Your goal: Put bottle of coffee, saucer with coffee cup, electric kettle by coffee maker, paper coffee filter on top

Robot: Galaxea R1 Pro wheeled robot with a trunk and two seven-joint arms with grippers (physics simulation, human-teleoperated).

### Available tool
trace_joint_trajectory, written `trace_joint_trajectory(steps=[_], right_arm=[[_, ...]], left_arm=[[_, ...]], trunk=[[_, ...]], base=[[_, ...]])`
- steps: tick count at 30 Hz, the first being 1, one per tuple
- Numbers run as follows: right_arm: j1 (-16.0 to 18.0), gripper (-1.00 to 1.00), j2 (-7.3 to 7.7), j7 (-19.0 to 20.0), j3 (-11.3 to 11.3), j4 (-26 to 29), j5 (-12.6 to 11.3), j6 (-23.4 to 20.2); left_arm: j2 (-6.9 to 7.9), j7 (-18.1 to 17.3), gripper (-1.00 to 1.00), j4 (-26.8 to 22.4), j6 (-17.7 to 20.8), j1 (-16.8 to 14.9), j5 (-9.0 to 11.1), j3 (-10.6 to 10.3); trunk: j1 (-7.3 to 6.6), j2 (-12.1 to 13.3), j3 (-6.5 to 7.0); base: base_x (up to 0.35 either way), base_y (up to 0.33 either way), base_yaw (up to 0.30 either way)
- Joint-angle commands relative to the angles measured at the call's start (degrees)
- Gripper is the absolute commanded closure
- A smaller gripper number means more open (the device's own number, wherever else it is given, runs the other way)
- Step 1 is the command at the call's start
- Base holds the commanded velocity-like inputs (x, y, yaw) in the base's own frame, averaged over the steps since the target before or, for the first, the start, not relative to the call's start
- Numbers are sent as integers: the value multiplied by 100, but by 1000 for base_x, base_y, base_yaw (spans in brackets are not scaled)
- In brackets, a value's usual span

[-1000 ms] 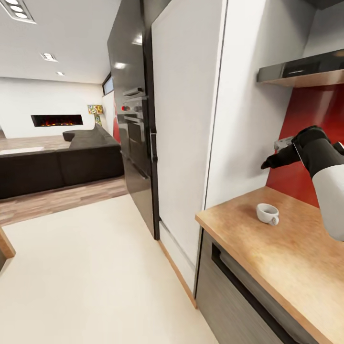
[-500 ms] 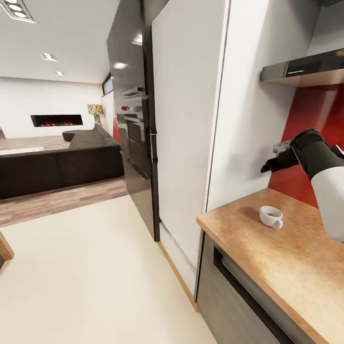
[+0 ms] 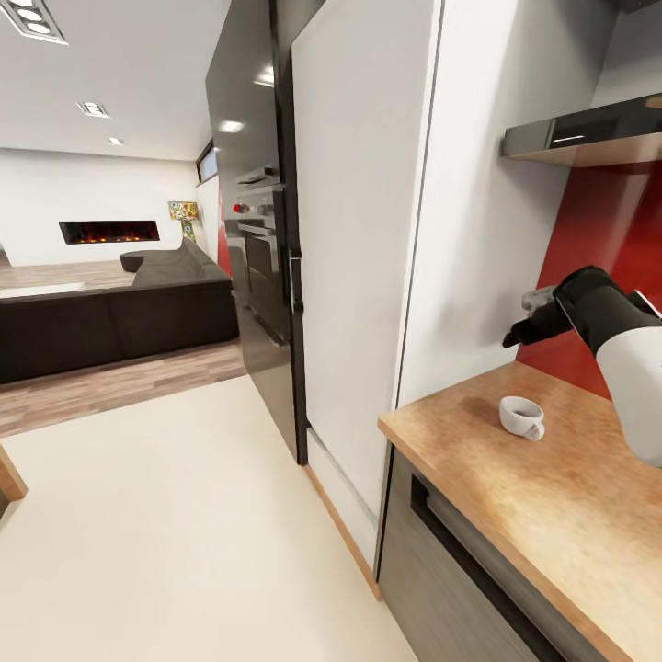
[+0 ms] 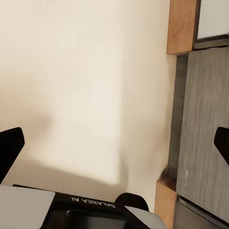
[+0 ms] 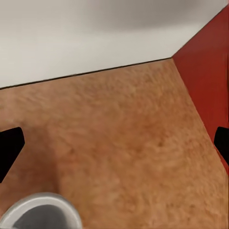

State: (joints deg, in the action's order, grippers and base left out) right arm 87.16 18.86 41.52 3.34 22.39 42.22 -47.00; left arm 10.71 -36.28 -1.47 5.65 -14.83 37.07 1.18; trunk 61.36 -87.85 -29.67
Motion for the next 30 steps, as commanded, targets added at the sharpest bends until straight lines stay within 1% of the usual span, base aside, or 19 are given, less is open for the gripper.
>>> trace_joint_trajectory(steps=[1,4,8,15,16,21,22,23,25,30], right_arm=[[3,-100,16,49,34,-76,184,108],[4,-100,31,49,33,-158,353,213],[4,-100,80,61,28,-218,471,287],[3,-100,123,182,26,-250,526,320],[3,-100,149,199,26,-361,536,330],[3,-100,161,203,26,-570,540,350],[3,-100,168,204,26,-628,540,399],[3,-100,185,206,26,-758,541,555],[3,-100,225,211,26,-930,538,730],[3,-100,279,215,26,-1068,533,858]], left_arm=[[1,-20,-100,-2,59,-3,37,12],[1,-20,-100,-2,59,-3,37,11],[1,-20,-100,-2,59,-3,37,10],[1,-20,-100,-2,59,-3,37,12],[1,-20,-100,-2,59,-3,37,11],[1,-20,-100,-2,59,-3,37,12],[1,-20,-100,-2,59,-3,37,13],[1,-20,-100,-2,59,-3,37,11],[1,-20,-100,-2,59,-3,37,13],[1,-20,-100,-2,59,-3,37,11]], trunk=[[0,-3,-6],[0,-3,-6],[0,-3,-6],[0,-3,-6],[0,-3,-6],[0,-3,-6],[0,-3,-6],[0,-3,-6],[0,-3,-6],[0,-3,-6]], base=[[0,0,0],[0,0,0],[0,0,0],[0,0,0],[0,0,0],[0,0,0],[0,0,0],[0,0,0],[0,0,0],[0,0,0]])
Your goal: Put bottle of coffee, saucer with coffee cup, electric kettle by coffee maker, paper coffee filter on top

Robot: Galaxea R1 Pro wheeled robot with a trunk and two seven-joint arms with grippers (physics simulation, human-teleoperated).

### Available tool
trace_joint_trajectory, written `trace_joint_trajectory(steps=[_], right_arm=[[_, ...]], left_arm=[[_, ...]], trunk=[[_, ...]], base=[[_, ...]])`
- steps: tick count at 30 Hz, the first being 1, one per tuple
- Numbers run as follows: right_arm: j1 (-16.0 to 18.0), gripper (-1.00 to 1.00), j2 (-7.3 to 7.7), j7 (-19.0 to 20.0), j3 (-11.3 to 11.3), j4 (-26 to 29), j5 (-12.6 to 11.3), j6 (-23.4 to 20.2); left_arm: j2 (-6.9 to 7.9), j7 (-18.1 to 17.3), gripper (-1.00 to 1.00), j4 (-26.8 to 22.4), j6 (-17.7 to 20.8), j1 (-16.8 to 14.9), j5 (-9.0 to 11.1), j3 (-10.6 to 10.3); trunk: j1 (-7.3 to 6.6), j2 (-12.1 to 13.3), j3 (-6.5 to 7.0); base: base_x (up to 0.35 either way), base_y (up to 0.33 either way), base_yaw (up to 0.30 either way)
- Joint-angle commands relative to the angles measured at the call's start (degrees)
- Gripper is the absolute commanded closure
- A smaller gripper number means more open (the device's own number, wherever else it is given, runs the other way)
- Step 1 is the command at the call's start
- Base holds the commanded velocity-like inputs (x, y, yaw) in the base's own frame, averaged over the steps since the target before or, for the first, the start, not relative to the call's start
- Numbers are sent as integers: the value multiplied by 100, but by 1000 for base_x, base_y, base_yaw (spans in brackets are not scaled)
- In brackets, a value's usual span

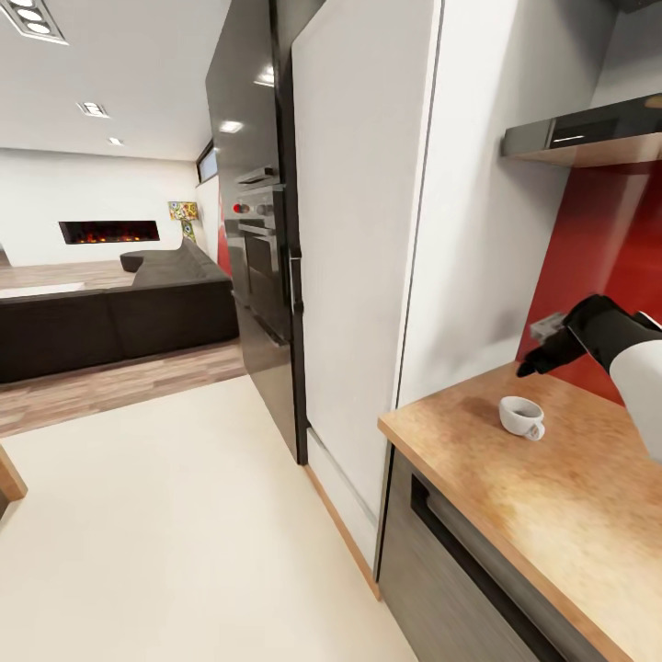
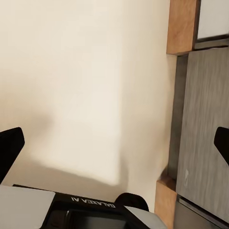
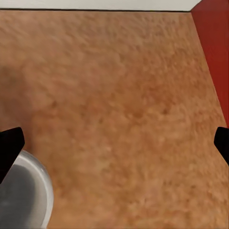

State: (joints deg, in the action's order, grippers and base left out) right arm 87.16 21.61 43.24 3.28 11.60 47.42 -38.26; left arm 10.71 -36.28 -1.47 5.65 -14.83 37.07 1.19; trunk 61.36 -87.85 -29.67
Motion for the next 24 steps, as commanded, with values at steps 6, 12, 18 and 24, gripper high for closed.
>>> trace_joint_trajectory(steps=[6,12,18,24], right_arm=[[2,-100,67,131,32,-40,13,-1],[2,-100,123,743,32,-172,23,431],[2,-100,189,973,32,-183,28,554],[2,-100,269,1014,32,-190,30,576]], left_arm=[[1,-20,-100,-2,59,-2,37,10],[1,-20,-100,-2,59,-2,37,12],[1,-20,-100,-2,59,-2,37,12],[1,-20,-100,-2,59,-2,37,13]], trunk=[[0,-3,-6],[0,-3,-6],[0,-3,-6],[0,-3,-6]], base=[[0,0,0],[0,0,0],[0,0,0],[0,0,0]])
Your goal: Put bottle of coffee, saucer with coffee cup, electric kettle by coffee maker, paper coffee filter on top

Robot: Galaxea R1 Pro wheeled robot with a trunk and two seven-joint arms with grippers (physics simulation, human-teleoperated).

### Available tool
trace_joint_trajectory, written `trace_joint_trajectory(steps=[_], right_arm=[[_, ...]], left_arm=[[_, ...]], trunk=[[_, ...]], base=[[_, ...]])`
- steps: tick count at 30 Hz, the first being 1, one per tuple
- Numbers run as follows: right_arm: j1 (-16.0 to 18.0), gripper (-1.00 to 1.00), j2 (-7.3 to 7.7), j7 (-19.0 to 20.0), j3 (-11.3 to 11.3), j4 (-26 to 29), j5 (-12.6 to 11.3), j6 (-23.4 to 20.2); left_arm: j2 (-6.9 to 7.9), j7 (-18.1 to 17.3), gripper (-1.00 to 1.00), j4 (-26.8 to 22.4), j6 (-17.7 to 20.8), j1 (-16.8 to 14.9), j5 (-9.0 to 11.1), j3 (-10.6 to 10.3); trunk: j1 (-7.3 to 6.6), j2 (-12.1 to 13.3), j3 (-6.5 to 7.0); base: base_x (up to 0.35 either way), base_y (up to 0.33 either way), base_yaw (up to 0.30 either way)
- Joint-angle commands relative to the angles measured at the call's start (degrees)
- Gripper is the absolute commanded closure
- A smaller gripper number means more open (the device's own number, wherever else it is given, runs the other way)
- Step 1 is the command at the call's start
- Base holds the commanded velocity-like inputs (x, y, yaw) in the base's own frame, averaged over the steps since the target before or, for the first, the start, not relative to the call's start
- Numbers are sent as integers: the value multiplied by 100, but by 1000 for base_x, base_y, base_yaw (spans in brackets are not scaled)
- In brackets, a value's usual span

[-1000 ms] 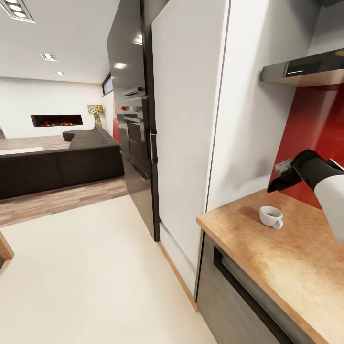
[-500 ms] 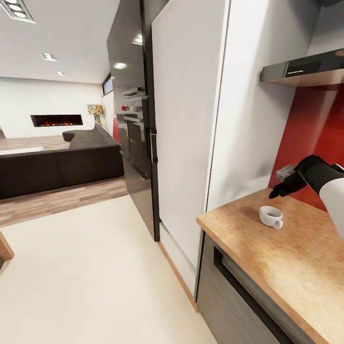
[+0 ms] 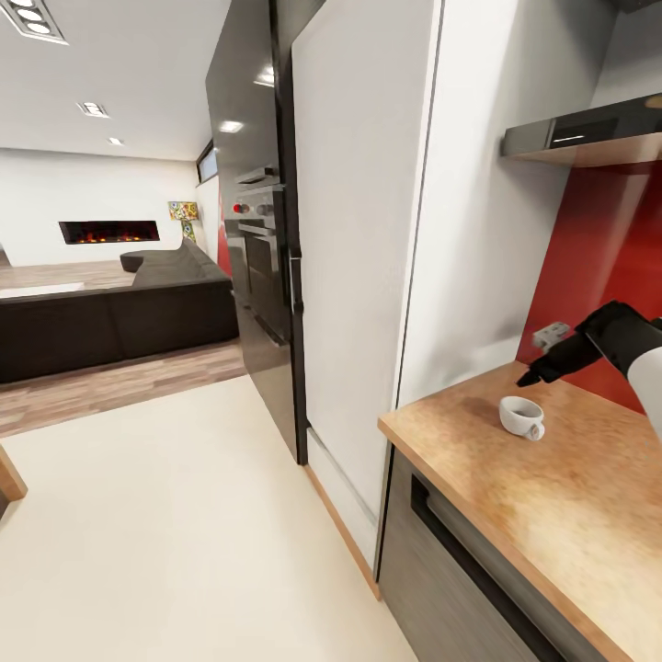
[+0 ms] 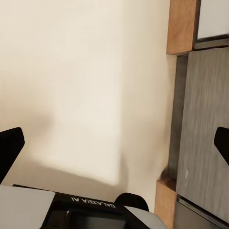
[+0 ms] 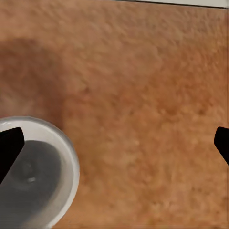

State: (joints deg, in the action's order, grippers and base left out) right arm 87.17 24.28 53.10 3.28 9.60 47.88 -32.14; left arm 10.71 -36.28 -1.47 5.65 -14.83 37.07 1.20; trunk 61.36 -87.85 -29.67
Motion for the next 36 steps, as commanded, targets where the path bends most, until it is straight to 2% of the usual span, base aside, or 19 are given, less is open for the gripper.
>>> trace_joint_trajectory(steps=[1,6,10,14,36], right_arm=[[2,-100,14,30,32,9,-16,-34],[2,-100,27,33,32,5,-3,-31],[-5,-100,32,34,32,-157,161,-23],[-6,-100,27,31,32,-215,190,-22],[-170,-100,24,-1,25,-248,204,-12]], left_arm=[[1,-20,-100,-2,59,-2,37,10],[1,-20,-100,-2,59,-2,37,11],[1,-20,-100,-2,59,-2,37,11],[1,-20,-100,-2,59,-2,37,11],[1,-33,-100,-2,59,-2,37,5]], trunk=[[0,-3,-6],[0,-3,-6],[0,-3,-6],[0,-3,-6],[0,-3,-6]], base=[[0,0,0],[0,0,0],[0,0,0],[0,0,0],[0,0,0]])
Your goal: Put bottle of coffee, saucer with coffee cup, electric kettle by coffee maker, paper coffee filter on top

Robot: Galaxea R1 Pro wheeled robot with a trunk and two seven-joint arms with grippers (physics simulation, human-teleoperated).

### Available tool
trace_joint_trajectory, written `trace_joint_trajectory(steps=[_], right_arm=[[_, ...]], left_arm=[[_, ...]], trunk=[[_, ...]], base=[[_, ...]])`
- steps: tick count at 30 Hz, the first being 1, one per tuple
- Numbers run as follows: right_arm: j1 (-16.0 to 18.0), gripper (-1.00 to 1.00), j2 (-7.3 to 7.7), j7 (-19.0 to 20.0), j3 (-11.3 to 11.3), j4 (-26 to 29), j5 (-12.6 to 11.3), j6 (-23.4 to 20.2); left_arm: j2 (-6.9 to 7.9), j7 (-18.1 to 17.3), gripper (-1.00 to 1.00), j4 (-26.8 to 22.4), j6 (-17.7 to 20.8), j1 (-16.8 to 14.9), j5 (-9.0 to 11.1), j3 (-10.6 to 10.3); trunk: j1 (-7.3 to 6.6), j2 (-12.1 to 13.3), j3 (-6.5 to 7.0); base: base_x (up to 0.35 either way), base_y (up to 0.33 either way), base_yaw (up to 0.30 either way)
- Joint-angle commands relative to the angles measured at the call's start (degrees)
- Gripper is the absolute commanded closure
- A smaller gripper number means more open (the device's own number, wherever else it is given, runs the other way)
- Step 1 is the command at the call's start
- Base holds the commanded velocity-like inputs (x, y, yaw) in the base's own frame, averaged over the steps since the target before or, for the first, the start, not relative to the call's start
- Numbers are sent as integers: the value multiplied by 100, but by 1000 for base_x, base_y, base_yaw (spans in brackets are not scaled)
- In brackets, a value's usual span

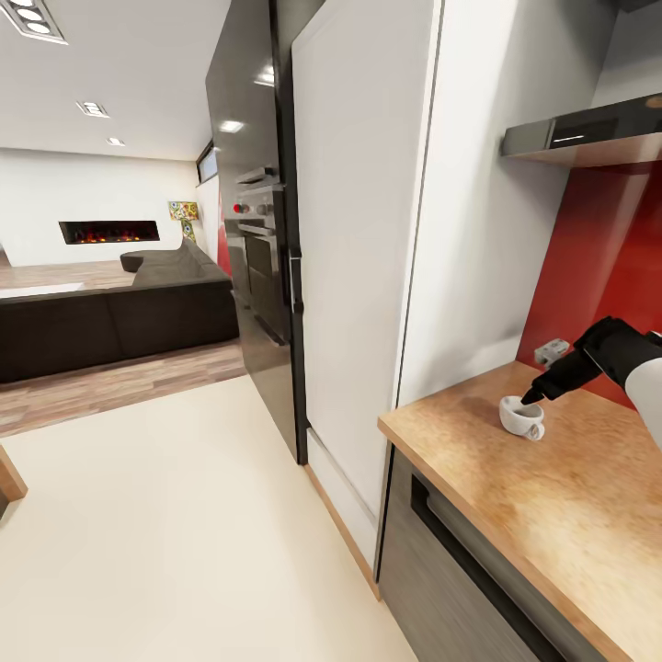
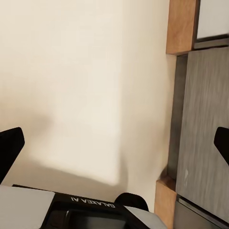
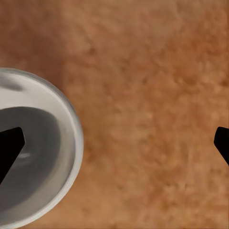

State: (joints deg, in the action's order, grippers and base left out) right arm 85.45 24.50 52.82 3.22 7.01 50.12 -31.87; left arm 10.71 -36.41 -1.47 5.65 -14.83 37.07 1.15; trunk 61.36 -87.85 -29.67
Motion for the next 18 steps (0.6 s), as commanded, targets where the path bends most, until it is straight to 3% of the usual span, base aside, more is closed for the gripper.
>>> trace_joint_trajectory(steps=[1,15,18], right_arm=[[0,-100,2,19,32,13,-20,-38],[-3,-100,2,7,30,19,-26,-38],[-6,-100,2,8,30,20,-22,68]], left_arm=[[1,-18,-100,-3,59,-2,37,11],[1,-17,-100,-4,59,-2,37,8],[1,-16,-100,-3,59,-2,37,11]], trunk=[[22,-43,-24],[285,-525,-240],[285,-525,-240]], base=[[0,0,0],[0,0,0],[0,0,0]])
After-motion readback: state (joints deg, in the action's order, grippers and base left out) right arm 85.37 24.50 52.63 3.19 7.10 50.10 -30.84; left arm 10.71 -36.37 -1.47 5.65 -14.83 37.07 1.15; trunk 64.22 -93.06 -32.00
